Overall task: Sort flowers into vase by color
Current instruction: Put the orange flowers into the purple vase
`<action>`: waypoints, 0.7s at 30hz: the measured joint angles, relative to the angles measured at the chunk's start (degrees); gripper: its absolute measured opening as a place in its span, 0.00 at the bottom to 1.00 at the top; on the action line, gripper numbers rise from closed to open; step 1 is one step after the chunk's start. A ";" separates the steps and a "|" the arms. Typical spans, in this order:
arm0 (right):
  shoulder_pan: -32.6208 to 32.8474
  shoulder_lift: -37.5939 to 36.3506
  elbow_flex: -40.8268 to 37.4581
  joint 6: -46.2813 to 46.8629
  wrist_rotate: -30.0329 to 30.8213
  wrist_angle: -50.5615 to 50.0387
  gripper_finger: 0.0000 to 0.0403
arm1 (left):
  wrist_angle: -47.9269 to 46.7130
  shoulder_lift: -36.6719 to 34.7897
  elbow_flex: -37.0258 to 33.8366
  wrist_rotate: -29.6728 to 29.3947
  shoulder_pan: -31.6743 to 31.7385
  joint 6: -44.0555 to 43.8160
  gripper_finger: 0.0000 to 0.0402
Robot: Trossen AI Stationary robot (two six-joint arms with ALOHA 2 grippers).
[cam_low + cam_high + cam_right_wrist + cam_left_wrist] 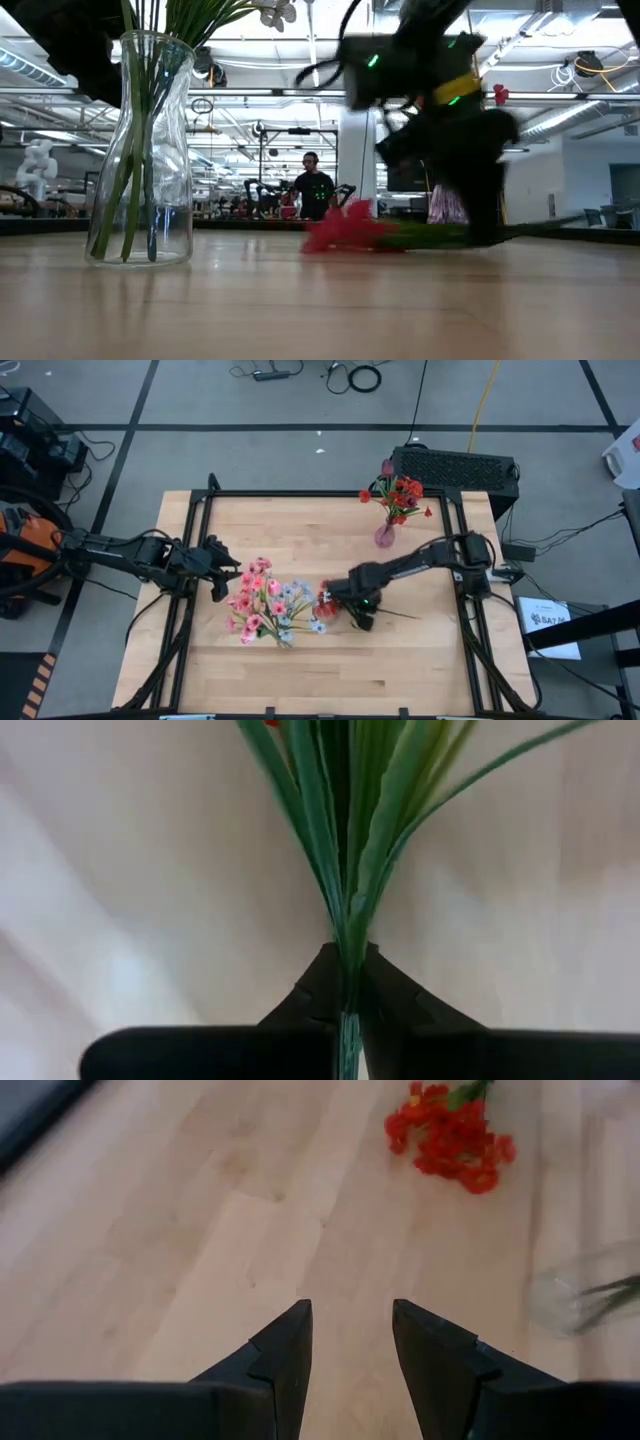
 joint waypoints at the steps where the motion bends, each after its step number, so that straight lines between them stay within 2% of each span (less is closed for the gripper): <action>1: 0.84 -1.39 -0.08 0.00 1.56 -0.78 0.02 | 0.00 0.00 0.00 1.25 0.02 -0.58 0.37; 5: 2.62 -8.14 0.33 0.20 6.71 -7.57 0.02 | 2.57 0.00 0.00 2.47 -0.01 -0.06 0.37; 8: 4.19 -12.85 -0.28 2.02 9.65 -10.79 0.02 | 7.53 0.27 0.02 5.12 -0.54 4.83 0.37; 13: 6.61 -24.98 -7.85 8.53 13.90 -10.66 0.02 | 14.93 0.26 -0.92 5.64 -2.26 8.50 0.37; 17: 9.12 -35.50 -17.47 16.99 15.15 -8.00 0.02 | 23.56 -1.24 -7.65 5.63 -3.71 8.66 0.37; 21: 11.31 -44.19 -25.29 24.52 15.46 -2.25 0.02 | 37.03 -4.08 -15.82 5.98 -5.12 10.44 0.37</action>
